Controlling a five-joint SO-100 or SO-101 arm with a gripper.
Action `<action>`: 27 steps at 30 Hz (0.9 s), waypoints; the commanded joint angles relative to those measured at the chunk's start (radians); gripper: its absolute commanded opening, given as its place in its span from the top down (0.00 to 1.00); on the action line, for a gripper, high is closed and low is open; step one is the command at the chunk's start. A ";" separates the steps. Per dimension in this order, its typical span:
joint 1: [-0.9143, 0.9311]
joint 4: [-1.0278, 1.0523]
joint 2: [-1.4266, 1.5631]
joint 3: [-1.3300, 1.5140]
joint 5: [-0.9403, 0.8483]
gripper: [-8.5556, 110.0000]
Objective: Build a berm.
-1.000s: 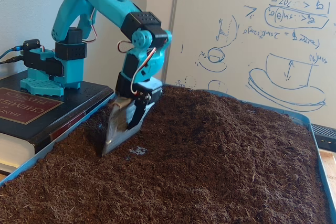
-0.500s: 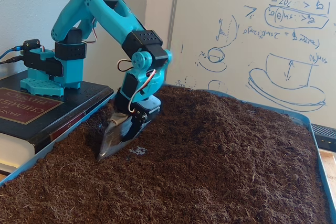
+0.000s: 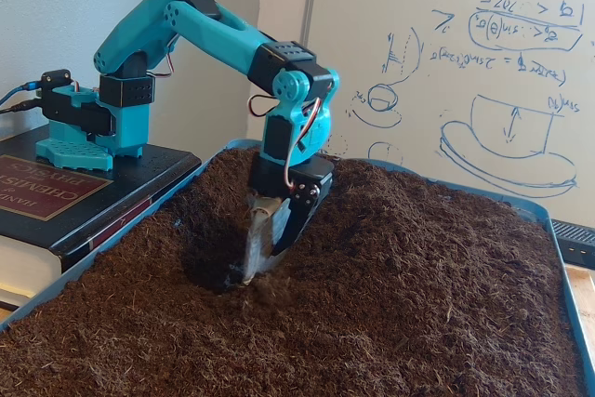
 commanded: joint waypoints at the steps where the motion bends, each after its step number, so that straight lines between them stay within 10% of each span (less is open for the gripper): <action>1: -0.012 -0.011 0.049 -0.120 -0.020 0.92; 18: -0.114 -0.038 0.207 -0.350 -0.003 0.92; 27: -0.216 -0.528 0.239 -0.334 0.044 0.92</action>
